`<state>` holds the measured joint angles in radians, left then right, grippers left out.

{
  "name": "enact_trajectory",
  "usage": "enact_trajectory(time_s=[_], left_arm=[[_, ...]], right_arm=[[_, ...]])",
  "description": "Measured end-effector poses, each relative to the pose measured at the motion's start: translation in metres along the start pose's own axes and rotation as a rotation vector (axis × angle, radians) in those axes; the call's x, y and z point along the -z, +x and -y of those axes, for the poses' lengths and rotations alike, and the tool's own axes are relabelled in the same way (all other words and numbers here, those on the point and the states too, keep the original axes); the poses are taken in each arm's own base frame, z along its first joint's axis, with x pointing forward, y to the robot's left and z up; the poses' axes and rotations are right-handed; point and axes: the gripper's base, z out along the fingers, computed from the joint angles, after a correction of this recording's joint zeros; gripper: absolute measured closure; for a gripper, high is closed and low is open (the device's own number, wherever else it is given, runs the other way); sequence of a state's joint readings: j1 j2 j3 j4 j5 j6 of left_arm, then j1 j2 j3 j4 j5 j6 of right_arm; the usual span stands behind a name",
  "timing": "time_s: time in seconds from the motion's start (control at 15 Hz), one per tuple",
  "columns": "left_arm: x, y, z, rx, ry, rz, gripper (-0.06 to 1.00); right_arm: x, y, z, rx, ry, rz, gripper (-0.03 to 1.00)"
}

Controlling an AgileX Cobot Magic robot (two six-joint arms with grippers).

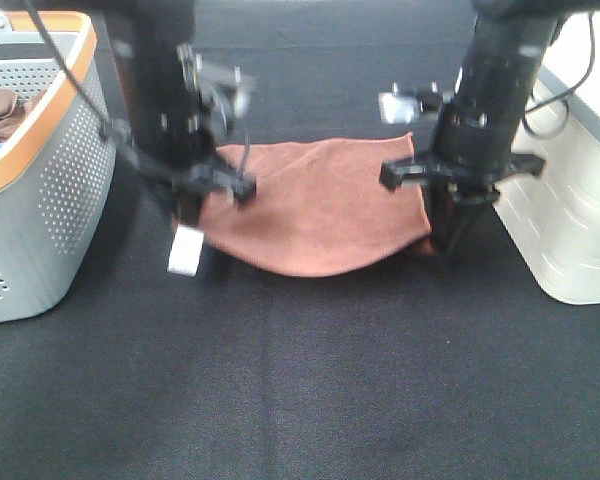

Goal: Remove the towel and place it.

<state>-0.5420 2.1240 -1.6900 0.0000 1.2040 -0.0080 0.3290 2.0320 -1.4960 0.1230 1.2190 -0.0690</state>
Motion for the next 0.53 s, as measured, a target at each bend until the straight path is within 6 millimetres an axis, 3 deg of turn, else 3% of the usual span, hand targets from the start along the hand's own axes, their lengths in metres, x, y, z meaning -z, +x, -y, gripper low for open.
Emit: enact_trajectory(time_s=[0.07,0.13,0.2,0.27,0.4,0.47,0.53], left_arm=[[-0.015,0.011,0.005,0.009,0.009,-0.066,0.94],[-0.029,0.022,0.005,0.035,0.006,-0.127,0.84],[-0.031,0.024,0.005,0.051,0.004,-0.139,0.67],[-0.031,0.024,0.005,0.051,0.004,-0.139,0.67],[-0.029,0.025,0.005,0.06,0.01,-0.135,0.22],[-0.024,0.026,0.006,0.06,0.013,-0.125,0.09],[-0.011,0.027,0.006,0.047,0.016,-0.093,0.03]], right_arm=[[-0.006,0.003,0.001,-0.019,0.003,-0.023,0.92],[-0.011,0.006,0.001,-0.036,-0.005,-0.044,0.72],[-0.012,0.007,-0.001,-0.043,-0.022,-0.049,0.53],[-0.012,0.007,-0.001,-0.043,-0.022,-0.049,0.53],[-0.012,0.007,-0.006,-0.059,-0.078,-0.047,0.18],[-0.011,0.007,-0.007,-0.061,-0.086,-0.043,0.12],[0.0,0.011,-0.009,-0.058,-0.094,-0.01,0.08]])
